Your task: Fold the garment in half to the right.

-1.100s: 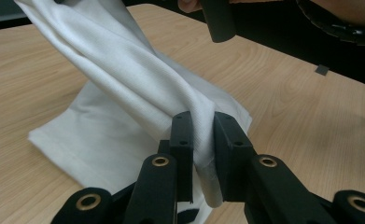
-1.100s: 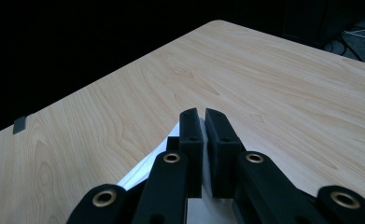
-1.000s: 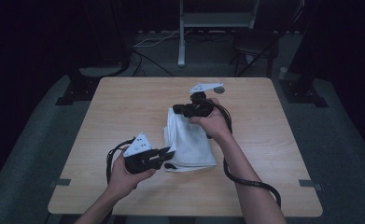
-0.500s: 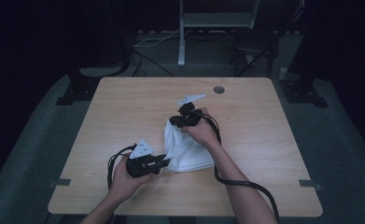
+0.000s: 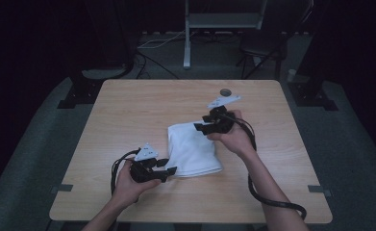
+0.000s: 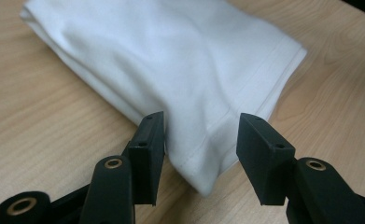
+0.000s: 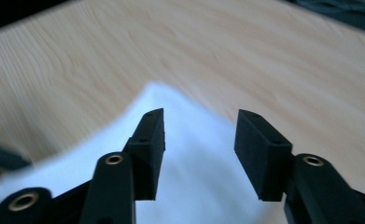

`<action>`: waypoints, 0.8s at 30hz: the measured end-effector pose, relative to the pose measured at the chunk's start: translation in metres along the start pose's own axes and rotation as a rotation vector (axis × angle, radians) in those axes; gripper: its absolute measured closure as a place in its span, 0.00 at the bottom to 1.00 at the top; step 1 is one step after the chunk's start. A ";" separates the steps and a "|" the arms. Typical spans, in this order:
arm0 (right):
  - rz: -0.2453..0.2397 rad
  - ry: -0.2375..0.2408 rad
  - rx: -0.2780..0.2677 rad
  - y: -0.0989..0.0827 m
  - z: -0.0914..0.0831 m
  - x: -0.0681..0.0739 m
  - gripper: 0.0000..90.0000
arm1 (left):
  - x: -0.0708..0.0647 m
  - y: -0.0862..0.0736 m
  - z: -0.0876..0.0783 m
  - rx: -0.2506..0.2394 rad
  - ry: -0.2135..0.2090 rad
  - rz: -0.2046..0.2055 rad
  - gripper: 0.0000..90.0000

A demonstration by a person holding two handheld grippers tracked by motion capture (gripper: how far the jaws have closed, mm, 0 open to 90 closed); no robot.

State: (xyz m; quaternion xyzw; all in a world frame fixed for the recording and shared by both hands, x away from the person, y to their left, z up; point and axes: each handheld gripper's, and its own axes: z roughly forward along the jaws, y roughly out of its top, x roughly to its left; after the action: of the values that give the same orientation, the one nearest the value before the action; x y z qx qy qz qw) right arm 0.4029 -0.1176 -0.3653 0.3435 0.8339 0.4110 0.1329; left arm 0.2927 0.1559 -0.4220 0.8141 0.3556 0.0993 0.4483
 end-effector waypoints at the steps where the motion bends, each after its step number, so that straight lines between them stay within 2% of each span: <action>1: 0.013 0.008 0.024 -0.007 -0.002 -0.003 0.55 | -0.001 0.001 -0.002 -0.005 0.000 0.004 0.56; 5: 0.101 0.023 0.072 -0.037 -0.005 -0.008 0.55 | -0.003 0.003 -0.006 -0.021 -0.010 0.033 0.54; 8: 0.144 0.033 0.066 -0.049 -0.008 -0.007 0.55 | -0.004 0.002 -0.003 -0.014 -0.013 0.038 0.54; 11: 0.184 0.045 0.042 -0.060 -0.019 0.000 0.54 | -0.003 0.001 0.000 -0.016 -0.014 0.035 0.53; 15: 0.166 0.074 0.049 -0.077 -0.026 0.013 0.53 | -0.003 0.002 0.003 -0.021 -0.019 0.039 0.52; 20: 0.165 0.072 0.044 -0.089 -0.029 0.018 0.52 | -0.002 0.001 0.006 -0.025 -0.025 0.043 0.50; 24: 0.174 0.093 0.038 -0.096 -0.028 0.022 0.52 | 0.000 0.001 0.008 -0.043 -0.037 0.048 0.49</action>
State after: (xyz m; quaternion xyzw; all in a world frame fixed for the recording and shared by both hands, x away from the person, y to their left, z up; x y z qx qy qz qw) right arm 0.3281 -0.1602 -0.4213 0.3977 0.8138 0.4206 0.0515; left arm 0.2969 0.1499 -0.4256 0.8143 0.3255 0.1025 0.4695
